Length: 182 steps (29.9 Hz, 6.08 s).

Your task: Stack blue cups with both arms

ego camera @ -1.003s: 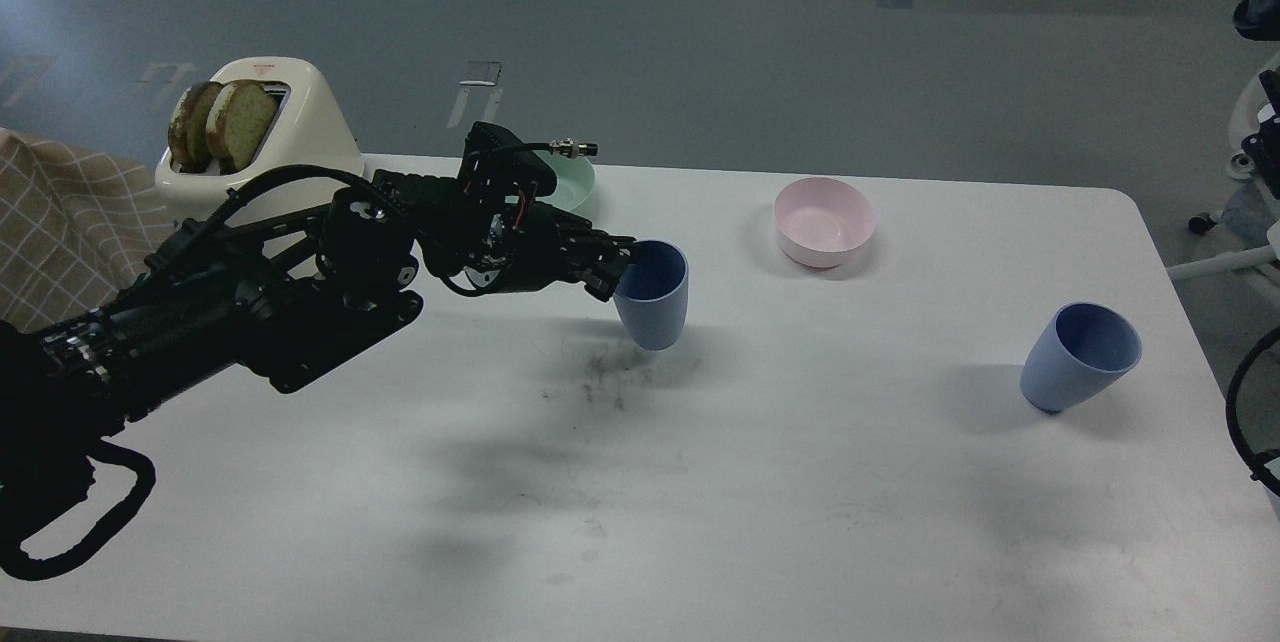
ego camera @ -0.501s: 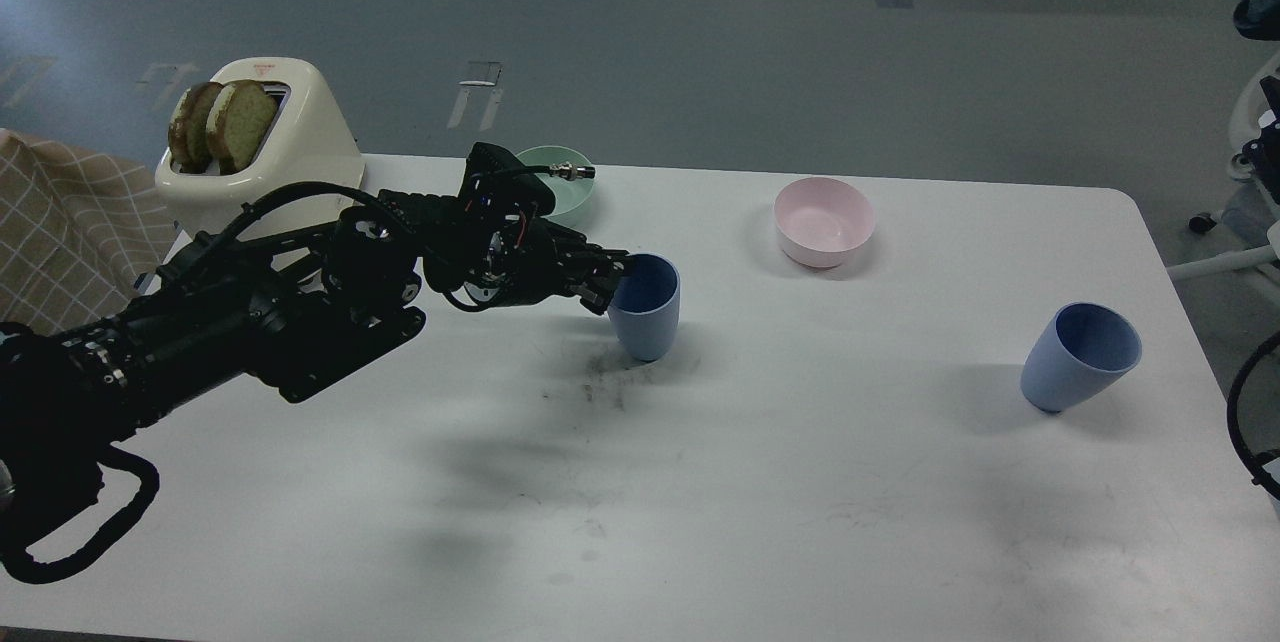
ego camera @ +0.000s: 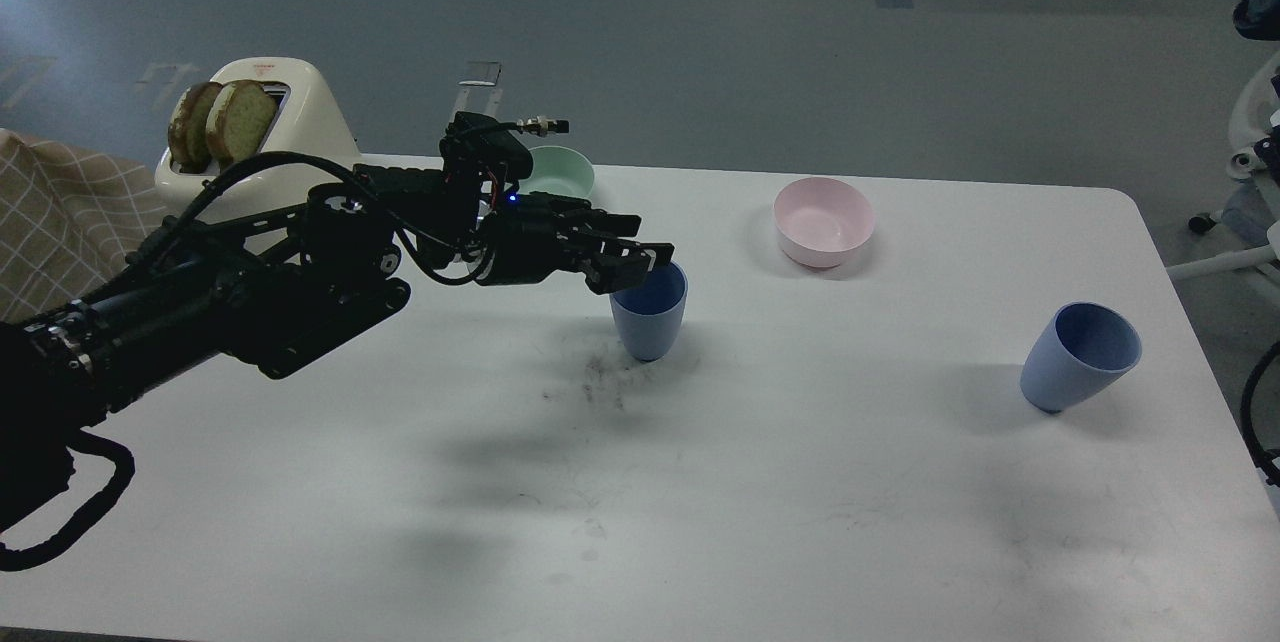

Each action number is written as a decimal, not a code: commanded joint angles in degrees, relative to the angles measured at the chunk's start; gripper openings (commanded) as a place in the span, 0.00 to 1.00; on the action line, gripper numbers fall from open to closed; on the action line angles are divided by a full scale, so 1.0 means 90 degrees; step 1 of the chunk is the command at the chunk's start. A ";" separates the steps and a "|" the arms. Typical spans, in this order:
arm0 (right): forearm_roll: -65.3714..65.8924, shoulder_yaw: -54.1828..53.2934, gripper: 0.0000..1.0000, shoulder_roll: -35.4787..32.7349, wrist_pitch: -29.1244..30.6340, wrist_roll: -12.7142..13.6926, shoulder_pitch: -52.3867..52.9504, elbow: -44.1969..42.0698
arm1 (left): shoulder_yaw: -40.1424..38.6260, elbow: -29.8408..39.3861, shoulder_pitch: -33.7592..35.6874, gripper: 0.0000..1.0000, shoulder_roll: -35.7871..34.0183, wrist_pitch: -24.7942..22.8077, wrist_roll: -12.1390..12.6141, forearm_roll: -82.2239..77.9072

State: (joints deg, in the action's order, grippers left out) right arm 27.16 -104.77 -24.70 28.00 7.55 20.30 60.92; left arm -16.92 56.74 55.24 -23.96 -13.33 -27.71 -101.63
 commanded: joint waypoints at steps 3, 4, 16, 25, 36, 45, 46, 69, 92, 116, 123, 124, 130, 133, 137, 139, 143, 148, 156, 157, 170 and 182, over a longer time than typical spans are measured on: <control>0.0058 0.0195 1.00 -0.0701 0.0000 0.0040 -0.0262 0.0183 | -0.0676 0.0004 -0.0043 0.97 -0.0199 0.0075 -0.0033 0.3479; 0.0068 0.0273 1.00 -0.0819 0.0000 0.0049 -0.0341 0.0320 | -0.0775 -0.0005 -0.0053 0.97 -0.0189 0.0065 -0.0033 0.3963; 0.1385 0.0860 1.00 -0.1904 0.0000 0.0049 -0.0859 0.1697 | -0.3099 -0.0308 -0.0365 0.98 -0.0248 -0.0627 -0.0033 0.9250; 0.4586 0.1240 1.00 -0.2627 0.0000 -0.0653 -0.0684 0.1951 | -0.5044 -0.0328 -0.1430 0.98 -0.0199 -0.1630 0.0725 0.9690; 0.7637 0.2755 1.00 -0.2803 0.0000 -0.1445 -0.0498 0.2372 | -0.4995 -0.0494 -0.1655 0.98 -0.0541 -0.1630 0.0715 0.9661; 0.9013 0.3672 1.00 -0.2764 0.0000 -0.1416 -0.0625 0.2264 | -0.4966 -0.0494 -0.1655 0.98 -0.0551 -0.1630 0.0715 0.9661; 0.9120 0.3692 1.00 -0.2745 0.0000 -0.1416 -0.0683 0.2216 | -0.4966 -0.0494 -0.1655 0.98 -0.0541 -0.1630 0.0715 0.9651; 0.9453 0.3975 0.67 -0.2159 0.0000 -0.1152 -0.1054 0.1688 | -0.4966 -0.0494 -0.1586 0.98 -0.0463 -0.1507 0.0745 0.9426; 0.9268 0.3781 0.00 -0.2148 0.0000 -0.1123 -0.0996 0.1717 | -0.4966 -0.0435 -0.1577 0.98 -0.0521 -0.1556 0.0735 0.9426; 0.8555 0.5311 0.00 -0.0753 0.0000 -0.0439 0.1776 0.3749 | -0.4966 -0.0308 -0.1557 0.98 -0.0502 -0.1498 0.0774 0.9436; 0.8895 0.6571 0.00 0.0564 0.0000 -0.0234 0.2635 0.2745 | -0.4985 -0.0210 -0.1548 0.98 -0.0492 -0.1478 0.0764 0.9436; 0.8945 0.6670 0.00 0.0663 0.0000 -0.0234 0.2714 0.2627 | -0.4995 -0.0210 -0.1548 0.98 -0.0492 -0.1478 0.0764 0.9436; 0.9082 0.7149 0.00 0.1152 0.0000 -0.0224 0.3076 0.2020 | -0.4985 -0.0201 -0.1548 0.98 -0.0560 -0.1498 0.0764 0.9436; 0.9082 0.7334 0.00 0.1133 0.0000 -0.0214 0.3135 0.2020 | -0.4995 -0.0201 -0.1557 0.98 -0.0668 -0.1537 0.0754 0.9446; 0.9082 0.7510 0.00 0.1094 0.0000 -0.0214 0.3135 0.1981 | -0.4985 -0.0210 -0.1567 0.98 -0.0648 -0.1546 0.0754 0.9446; 0.9082 0.7530 0.00 0.1094 0.0000 -0.0214 0.3106 0.1971 | -0.4976 -0.0210 -0.1567 0.98 -0.0609 -0.1546 0.0754 0.9446; 0.9082 0.7540 0.00 0.1094 0.0000 -0.0214 0.3067 0.1942 | -0.4976 -0.0210 -0.1567 0.98 -0.0599 -0.1546 0.0754 0.9446; 0.9082 0.7540 0.00 0.1094 0.0000 -0.0214 0.3106 0.1825 | -0.4976 -0.0210 -0.1557 0.98 -0.0609 -0.1546 0.0754 0.9446; 0.9082 0.7540 0.14 0.1103 0.0000 -0.0214 0.3086 0.1815 | -0.4976 -0.0210 -0.1567 0.98 -0.0629 -0.1546 0.0744 0.9446; 0.9082 0.7540 0.22 0.1103 0.0000 -0.0214 0.3086 0.1815 | -0.4976 -0.0210 -0.1567 0.98 -0.0638 -0.1546 0.0744 0.9446; 0.9062 0.7267 0.66 0.1103 0.0000 -0.0214 0.3125 0.1825 | -0.5024 -0.0210 -0.1616 0.98 -0.0678 -0.1566 0.0725 0.9446; 0.8936 0.3794 1.00 0.1845 0.0000 -0.0273 0.3690 0.1133 | -0.4976 -0.0210 -0.1635 0.98 -0.0580 -0.1576 0.0754 0.9446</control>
State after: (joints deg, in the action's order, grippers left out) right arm 107.76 -62.30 -10.32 28.00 5.49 50.96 73.93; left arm -61.78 54.84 40.65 -29.43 -27.53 -20.87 -16.61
